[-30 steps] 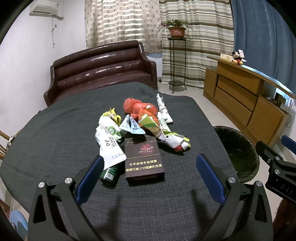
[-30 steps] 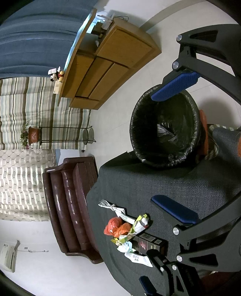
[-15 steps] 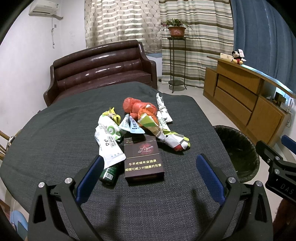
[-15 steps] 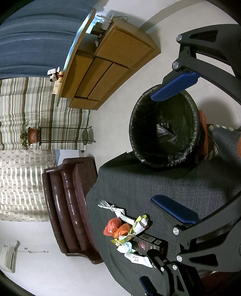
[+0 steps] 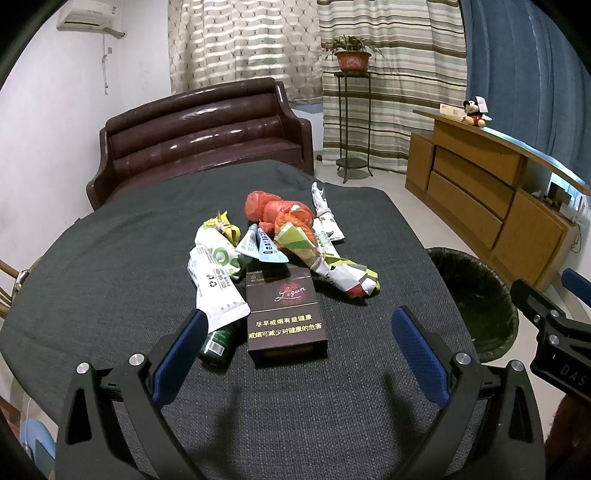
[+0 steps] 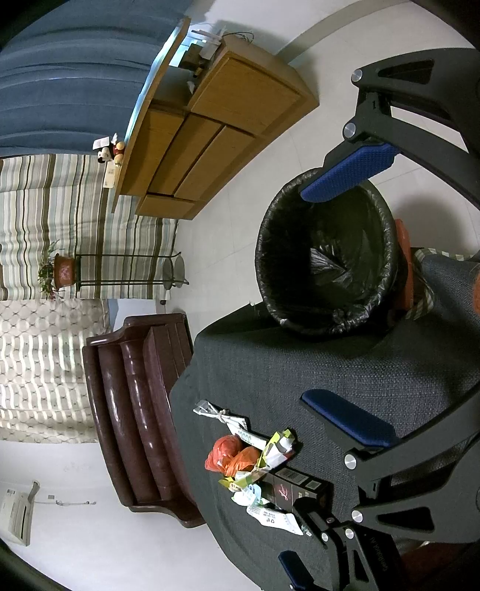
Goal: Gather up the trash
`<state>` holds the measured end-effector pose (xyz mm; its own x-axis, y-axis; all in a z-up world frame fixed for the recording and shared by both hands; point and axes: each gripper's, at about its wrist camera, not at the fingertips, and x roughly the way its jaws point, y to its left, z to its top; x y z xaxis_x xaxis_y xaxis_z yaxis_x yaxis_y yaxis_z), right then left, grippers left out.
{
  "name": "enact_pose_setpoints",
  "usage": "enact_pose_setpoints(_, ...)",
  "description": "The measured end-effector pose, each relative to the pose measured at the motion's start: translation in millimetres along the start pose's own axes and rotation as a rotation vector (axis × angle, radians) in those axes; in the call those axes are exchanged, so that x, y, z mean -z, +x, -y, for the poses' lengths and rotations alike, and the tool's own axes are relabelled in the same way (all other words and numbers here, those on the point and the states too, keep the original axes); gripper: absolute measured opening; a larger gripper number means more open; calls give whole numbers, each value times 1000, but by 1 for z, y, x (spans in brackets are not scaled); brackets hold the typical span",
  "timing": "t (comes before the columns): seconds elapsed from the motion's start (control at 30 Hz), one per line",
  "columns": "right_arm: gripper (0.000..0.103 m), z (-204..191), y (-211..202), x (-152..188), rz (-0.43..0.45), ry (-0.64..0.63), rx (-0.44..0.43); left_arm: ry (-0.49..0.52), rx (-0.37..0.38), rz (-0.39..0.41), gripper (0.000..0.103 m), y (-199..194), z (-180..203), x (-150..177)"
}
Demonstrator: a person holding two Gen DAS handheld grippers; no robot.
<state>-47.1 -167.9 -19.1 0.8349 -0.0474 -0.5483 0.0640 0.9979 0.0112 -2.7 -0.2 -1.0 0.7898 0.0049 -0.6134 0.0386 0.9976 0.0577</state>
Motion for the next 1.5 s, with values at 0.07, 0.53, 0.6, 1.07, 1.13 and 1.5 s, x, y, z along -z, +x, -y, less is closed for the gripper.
enact_pose_setpoints(0.07,99,0,0,0,0,0,0,0,0,0,97,0,0,0)
enact_pose_setpoints(0.53,99,-1,1,0,-2,1,1,1,-1,-3,97,0,0,0)
enact_pose_setpoints(0.6,99,-2,1,0,-3,1,1,1,-1,-2,97,0,0,0)
enact_pose_setpoints(1.07,99,0,2,0,-7,1,2,1,0,-5,97,1,0,0)
enact_pose_setpoints(1.13,99,-1,3,3,-11,0,2,-1,2,-10,97,6,2,3)
enact_pose_setpoints(1.5,83,-12,13,17,-65,-13,-6,-57,-17,-66,96,17,-15,17)
